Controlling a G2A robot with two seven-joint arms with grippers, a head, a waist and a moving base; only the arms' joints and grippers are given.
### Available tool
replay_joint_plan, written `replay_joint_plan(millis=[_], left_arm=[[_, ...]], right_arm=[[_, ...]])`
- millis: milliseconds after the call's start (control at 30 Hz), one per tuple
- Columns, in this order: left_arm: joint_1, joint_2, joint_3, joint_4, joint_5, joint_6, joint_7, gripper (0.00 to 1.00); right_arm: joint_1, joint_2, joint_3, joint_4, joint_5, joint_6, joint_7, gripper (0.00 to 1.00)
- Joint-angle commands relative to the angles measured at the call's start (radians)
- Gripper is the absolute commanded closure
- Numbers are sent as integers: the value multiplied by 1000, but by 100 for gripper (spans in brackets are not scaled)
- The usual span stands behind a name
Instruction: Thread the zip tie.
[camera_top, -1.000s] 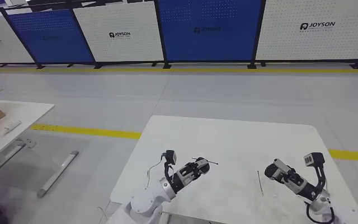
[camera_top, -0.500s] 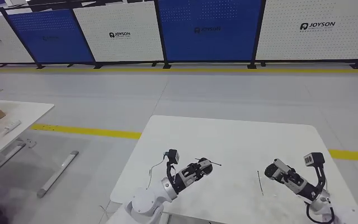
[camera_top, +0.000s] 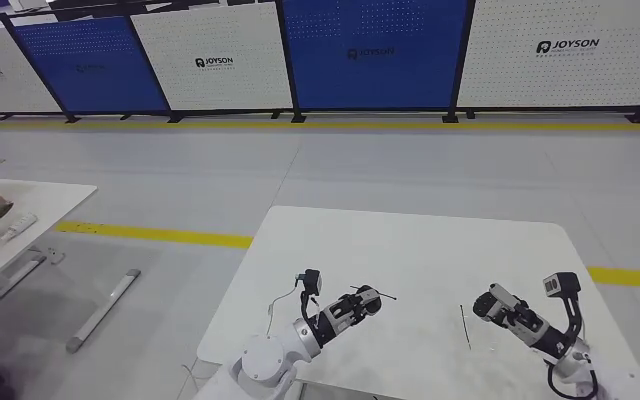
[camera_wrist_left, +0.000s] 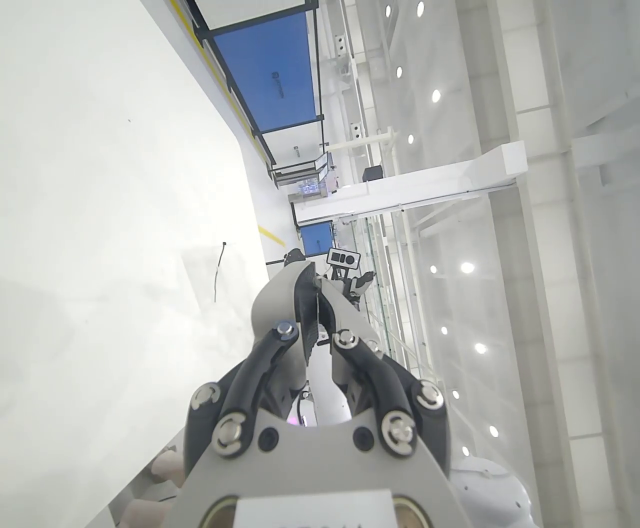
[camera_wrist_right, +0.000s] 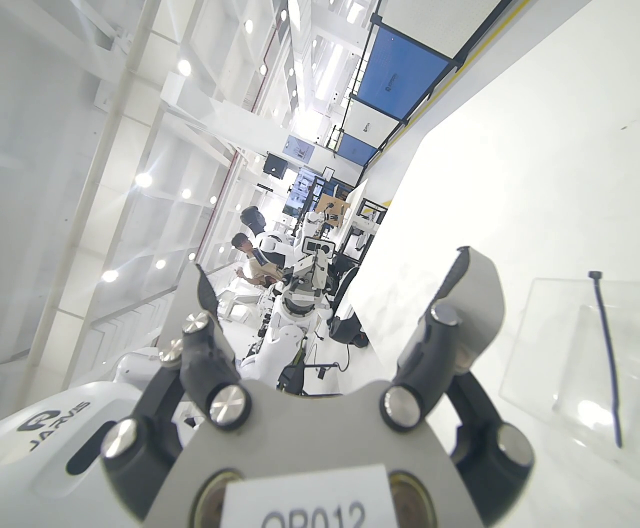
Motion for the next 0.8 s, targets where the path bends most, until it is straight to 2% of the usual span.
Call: replay_joint_plan(millis=[0, 133, 233, 367, 533, 633, 767], left_arm=[[0, 0, 0, 0, 0, 0, 0, 100], [0, 0, 0, 0, 0, 0, 0, 100], [0, 0, 0, 0, 0, 0, 0, 100], [0, 0, 0, 0, 0, 0, 0, 100], [0, 0, 0, 0, 0, 0, 0, 100], [0, 0, 0, 0, 0, 0, 0, 100], [0, 0, 0, 0, 0, 0, 0, 100]], right_arm=[[0, 0, 0, 0, 0, 0, 0, 0], [0, 0, 0, 0, 0, 0, 0, 0], [-1, 4, 4, -26, -72, 7, 5, 0], [0, 20, 44, -61, -157, 13, 107, 0], [-8, 42, 132, -88, -142, 4, 250, 0], [11, 59, 163, -116, -249, 7, 362, 0], [13, 60, 162, -119, -257, 5, 376, 0]])
